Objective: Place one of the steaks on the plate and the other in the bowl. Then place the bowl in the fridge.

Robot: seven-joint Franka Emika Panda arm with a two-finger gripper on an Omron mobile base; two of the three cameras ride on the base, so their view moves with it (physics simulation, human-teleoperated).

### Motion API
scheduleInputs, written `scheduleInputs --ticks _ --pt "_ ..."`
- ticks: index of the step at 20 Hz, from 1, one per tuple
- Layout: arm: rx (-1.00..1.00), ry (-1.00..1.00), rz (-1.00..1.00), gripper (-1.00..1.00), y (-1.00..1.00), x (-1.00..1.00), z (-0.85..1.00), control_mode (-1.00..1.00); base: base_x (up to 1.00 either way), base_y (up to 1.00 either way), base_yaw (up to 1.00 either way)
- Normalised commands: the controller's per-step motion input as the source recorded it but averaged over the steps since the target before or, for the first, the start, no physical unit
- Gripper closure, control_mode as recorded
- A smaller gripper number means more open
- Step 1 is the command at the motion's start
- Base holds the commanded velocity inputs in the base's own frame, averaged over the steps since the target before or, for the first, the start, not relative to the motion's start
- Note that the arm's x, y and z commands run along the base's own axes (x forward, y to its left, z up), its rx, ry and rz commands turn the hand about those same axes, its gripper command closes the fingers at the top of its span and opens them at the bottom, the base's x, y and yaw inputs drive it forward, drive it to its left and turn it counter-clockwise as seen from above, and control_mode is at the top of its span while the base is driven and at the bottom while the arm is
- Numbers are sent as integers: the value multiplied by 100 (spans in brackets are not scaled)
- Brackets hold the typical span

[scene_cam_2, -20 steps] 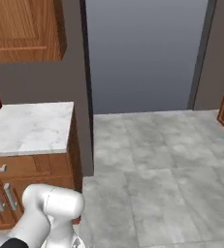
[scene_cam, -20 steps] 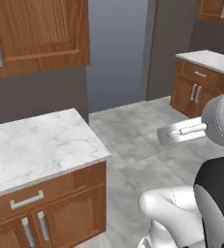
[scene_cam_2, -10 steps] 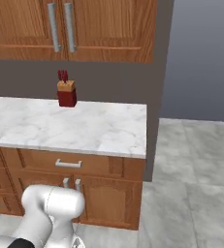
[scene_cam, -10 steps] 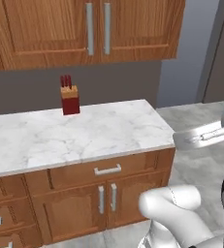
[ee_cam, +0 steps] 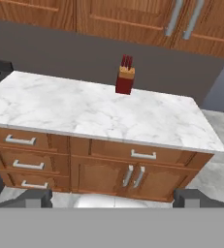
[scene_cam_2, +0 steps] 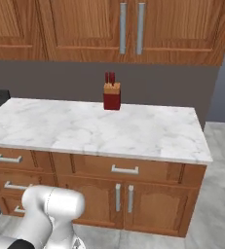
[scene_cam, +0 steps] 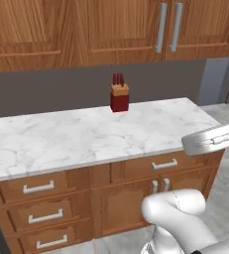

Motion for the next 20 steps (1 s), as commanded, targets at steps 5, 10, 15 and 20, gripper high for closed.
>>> scheduleInputs --ticks 5,10,15,20 --pt "0 0 0 -100 0 0 0 100 -14 100 2" --pt "0 0 0 -100 0 0 0 100 -10 100 2" --pt "0 0 0 -100 0 0 0 100 0 100 0" --pt "0 0 0 -100 0 0 0 100 0 100 0"
